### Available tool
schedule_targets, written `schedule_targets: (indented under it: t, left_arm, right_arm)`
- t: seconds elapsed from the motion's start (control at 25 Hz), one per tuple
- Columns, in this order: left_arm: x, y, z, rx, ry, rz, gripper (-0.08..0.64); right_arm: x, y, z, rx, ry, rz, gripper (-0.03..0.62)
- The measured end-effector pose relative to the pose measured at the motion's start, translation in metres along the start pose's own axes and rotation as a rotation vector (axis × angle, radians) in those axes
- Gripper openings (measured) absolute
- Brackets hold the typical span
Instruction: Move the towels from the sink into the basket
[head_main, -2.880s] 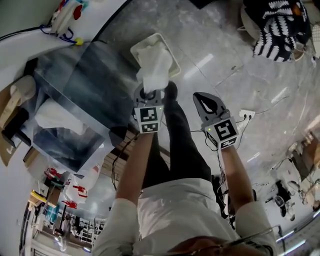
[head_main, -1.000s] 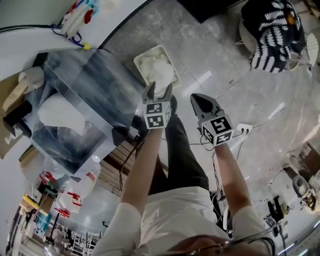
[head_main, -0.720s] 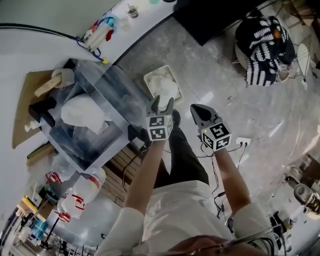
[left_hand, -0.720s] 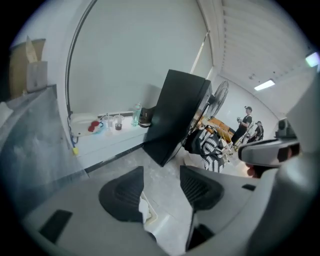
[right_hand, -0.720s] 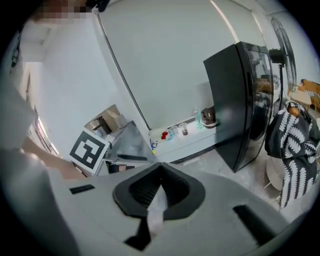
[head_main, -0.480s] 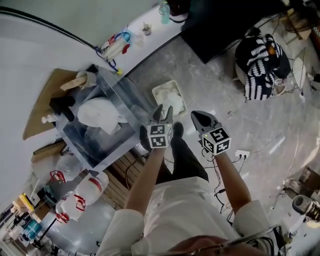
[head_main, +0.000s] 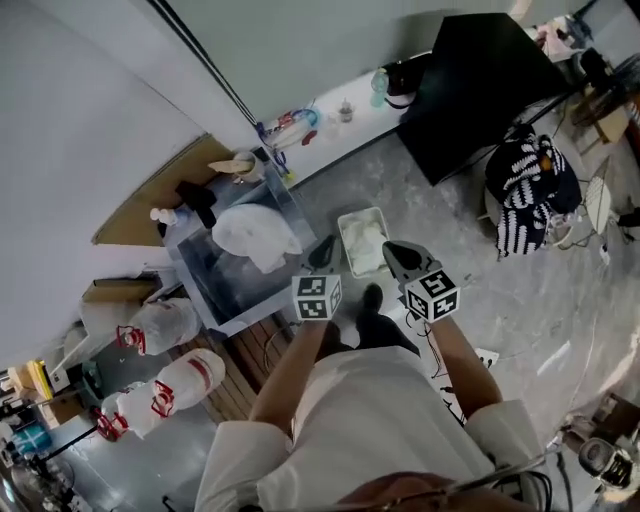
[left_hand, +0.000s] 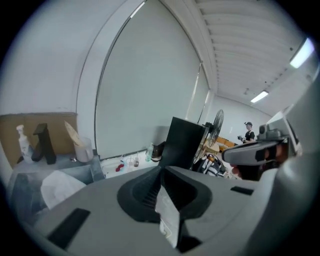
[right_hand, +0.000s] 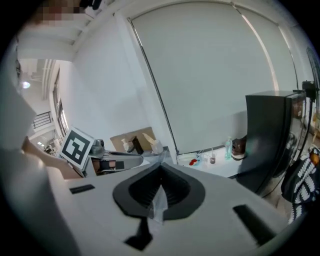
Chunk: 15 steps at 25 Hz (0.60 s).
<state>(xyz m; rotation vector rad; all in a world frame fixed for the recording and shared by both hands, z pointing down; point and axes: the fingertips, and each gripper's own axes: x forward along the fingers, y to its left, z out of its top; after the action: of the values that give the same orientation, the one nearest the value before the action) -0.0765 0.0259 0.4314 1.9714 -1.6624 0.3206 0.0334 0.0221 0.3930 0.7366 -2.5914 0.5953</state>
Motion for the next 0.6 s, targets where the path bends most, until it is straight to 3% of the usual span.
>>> schedule_targets:
  t: [0.32, 0.6]
  left_arm:
    - [-0.1, 0.04, 0.06, 0.006, -0.146, 0.047, 0.012]
    - [-0.177, 0.066, 0.087, 0.009, -0.23, 0.091, 0.012]
  right_arm:
    - [0.007, 0.079, 0.061, -0.14, -0.044, 0.072, 0.003]
    - [0.002, 0.144, 0.099, -0.276, -0.09, 0.161, 0.003]
